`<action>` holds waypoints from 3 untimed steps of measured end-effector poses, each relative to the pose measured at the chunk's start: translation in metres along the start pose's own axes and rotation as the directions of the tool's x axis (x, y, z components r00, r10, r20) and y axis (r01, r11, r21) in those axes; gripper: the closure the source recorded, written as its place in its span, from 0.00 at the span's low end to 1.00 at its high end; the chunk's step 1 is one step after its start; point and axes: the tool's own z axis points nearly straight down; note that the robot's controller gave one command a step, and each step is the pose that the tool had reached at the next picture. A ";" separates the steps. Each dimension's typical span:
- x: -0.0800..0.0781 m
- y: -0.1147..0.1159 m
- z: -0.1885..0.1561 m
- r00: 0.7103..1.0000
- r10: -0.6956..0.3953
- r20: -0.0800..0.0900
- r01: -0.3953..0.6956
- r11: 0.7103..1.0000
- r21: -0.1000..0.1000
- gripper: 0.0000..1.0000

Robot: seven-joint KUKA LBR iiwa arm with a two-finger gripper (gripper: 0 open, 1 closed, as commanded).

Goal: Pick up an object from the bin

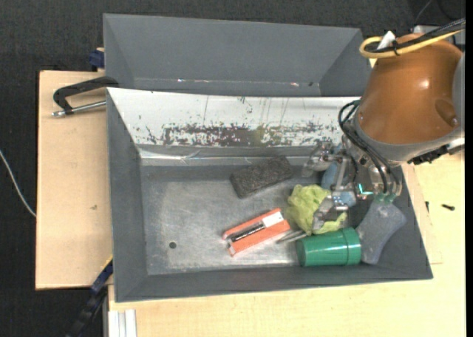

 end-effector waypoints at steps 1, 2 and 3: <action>-0.001 0.000 -0.004 1.000 0.000 0.009 0.000 1.000 0.000 0.00; -0.009 -0.005 0.047 1.000 -0.024 0.016 0.024 1.000 0.001 0.00; -0.043 -0.027 0.163 1.000 -0.020 0.012 0.020 1.000 -0.001 1.00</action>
Offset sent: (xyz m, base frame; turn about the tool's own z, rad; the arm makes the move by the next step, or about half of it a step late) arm 0.0164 -0.0141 -0.1527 -0.0673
